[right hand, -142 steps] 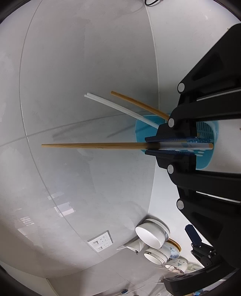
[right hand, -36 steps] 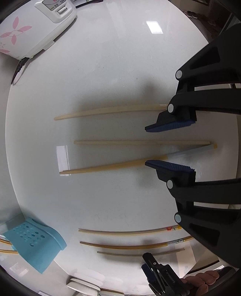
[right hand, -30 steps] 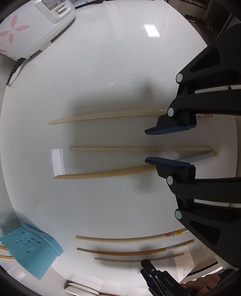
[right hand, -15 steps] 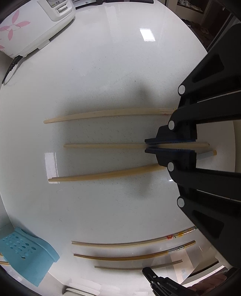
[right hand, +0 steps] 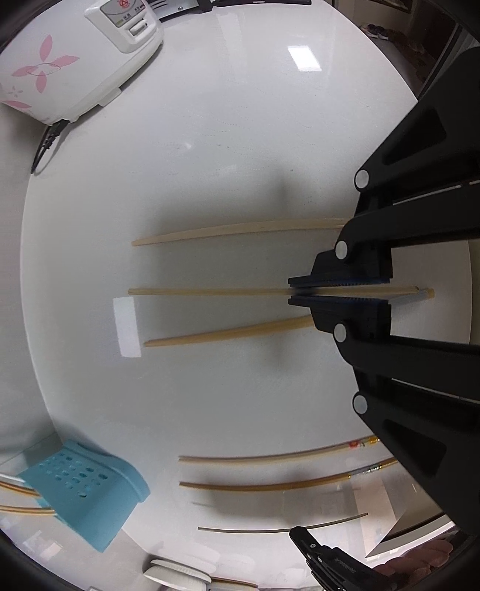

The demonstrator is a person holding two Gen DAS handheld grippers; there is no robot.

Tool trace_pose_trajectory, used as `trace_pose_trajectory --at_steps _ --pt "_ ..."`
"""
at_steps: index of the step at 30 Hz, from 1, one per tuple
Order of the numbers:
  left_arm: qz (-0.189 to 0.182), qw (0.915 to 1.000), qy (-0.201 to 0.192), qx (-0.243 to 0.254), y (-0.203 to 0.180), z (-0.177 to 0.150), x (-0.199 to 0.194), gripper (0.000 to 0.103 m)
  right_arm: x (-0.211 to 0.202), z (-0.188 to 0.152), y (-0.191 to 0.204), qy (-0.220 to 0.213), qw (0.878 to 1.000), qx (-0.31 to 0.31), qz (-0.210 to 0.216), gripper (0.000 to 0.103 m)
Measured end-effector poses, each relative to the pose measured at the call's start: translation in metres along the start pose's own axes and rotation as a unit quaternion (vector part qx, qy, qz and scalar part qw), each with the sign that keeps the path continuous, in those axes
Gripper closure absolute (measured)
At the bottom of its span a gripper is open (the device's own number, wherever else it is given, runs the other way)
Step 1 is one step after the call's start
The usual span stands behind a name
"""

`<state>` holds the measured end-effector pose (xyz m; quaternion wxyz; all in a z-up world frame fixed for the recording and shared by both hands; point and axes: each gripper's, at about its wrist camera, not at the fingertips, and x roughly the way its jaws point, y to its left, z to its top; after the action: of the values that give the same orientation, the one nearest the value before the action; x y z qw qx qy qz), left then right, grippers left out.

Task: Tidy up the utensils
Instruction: 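Carry the pale chopstick upright to the blue holder with the right tool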

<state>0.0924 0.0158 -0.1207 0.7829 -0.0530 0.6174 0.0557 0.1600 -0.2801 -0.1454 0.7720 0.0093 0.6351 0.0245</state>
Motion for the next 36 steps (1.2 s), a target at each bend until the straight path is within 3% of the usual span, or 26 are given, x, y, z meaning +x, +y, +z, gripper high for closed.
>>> trace_pose_trajectory --at_steps 6,13,22,29,36 --pt "-0.013 0.9991 -0.036 -0.019 0.012 0.005 -0.025 0.099 -0.022 0.009 0.007 -0.038 0.999 -0.003 0.022 0.1" --pt "-0.018 0.9949 -0.093 -0.033 0.008 0.036 -0.054 0.099 -0.047 0.024 0.013 -0.086 0.995 -0.013 0.046 0.1" --pt "-0.02 0.9865 -0.157 -0.042 0.024 0.063 -0.094 0.099 -0.08 0.033 0.042 -0.137 0.988 -0.028 0.071 0.1" --pt "-0.023 0.9801 -0.195 -0.03 0.015 0.079 -0.115 0.099 -0.105 0.053 0.057 -0.182 0.979 -0.038 0.078 0.1" --pt "-0.038 0.968 -0.247 -0.025 0.01 0.106 -0.141 0.099 -0.127 0.072 0.073 -0.224 0.969 -0.046 0.093 0.1"
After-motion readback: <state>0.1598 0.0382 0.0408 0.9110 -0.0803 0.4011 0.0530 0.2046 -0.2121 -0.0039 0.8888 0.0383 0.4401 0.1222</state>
